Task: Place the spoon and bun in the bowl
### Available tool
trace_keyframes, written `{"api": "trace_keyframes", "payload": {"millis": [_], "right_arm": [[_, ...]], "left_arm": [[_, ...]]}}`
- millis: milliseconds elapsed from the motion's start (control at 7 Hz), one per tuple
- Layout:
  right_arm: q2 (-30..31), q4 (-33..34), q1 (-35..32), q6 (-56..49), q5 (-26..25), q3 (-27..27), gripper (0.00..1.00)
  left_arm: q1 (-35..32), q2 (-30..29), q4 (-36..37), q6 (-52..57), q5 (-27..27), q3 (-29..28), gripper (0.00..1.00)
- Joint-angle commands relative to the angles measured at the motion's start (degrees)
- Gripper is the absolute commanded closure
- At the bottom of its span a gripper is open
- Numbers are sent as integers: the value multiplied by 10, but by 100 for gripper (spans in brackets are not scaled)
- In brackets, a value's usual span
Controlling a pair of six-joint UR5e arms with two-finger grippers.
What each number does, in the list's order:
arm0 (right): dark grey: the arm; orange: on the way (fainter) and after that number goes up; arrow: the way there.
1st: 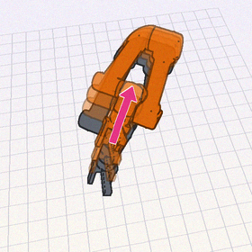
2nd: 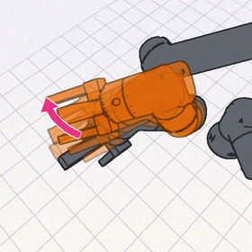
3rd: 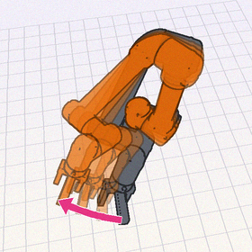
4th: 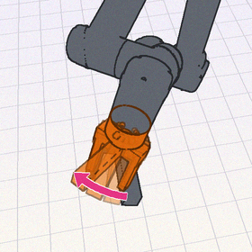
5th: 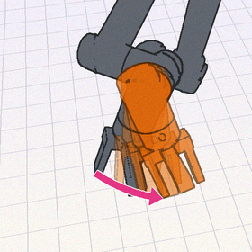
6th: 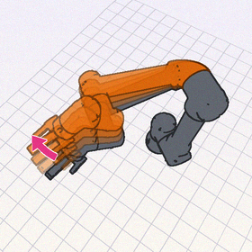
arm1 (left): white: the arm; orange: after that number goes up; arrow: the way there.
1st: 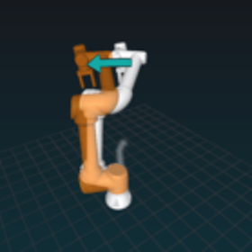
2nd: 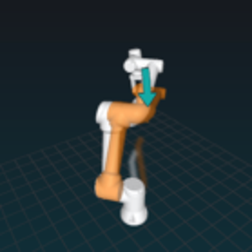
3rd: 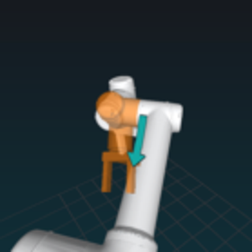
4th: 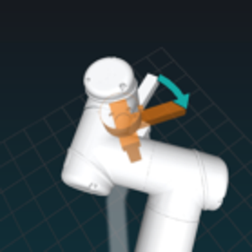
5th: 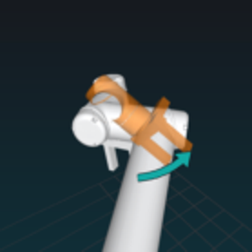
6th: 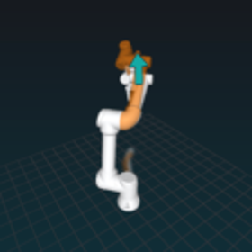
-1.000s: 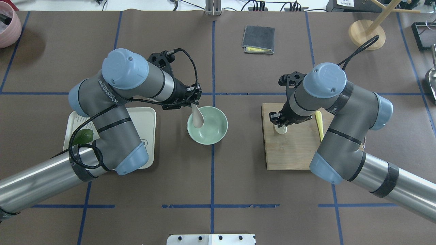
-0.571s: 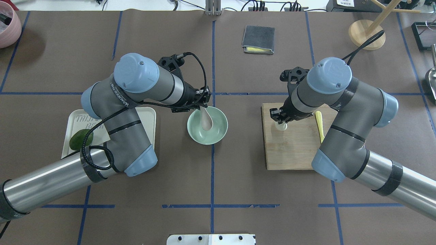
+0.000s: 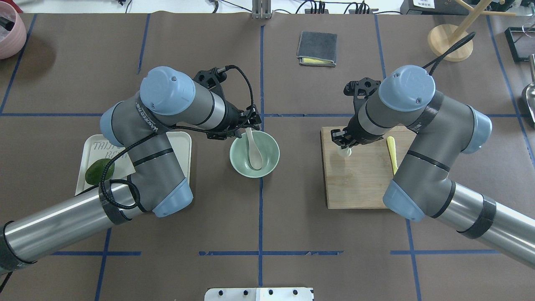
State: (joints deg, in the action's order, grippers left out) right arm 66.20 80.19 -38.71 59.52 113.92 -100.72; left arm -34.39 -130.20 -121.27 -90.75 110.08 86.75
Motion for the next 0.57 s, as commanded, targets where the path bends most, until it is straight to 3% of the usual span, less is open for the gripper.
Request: {"api": "trace_keyframes", "payload": {"millis": [0,429], "right_arm": [[-9,0,-2,1,-1,-23,100],[-75,-4,5,56,-2,-27,100]], "left_arm": [[-15,14,17,14,2,37,0],[-64,56,216,177,2,165,0]]}}
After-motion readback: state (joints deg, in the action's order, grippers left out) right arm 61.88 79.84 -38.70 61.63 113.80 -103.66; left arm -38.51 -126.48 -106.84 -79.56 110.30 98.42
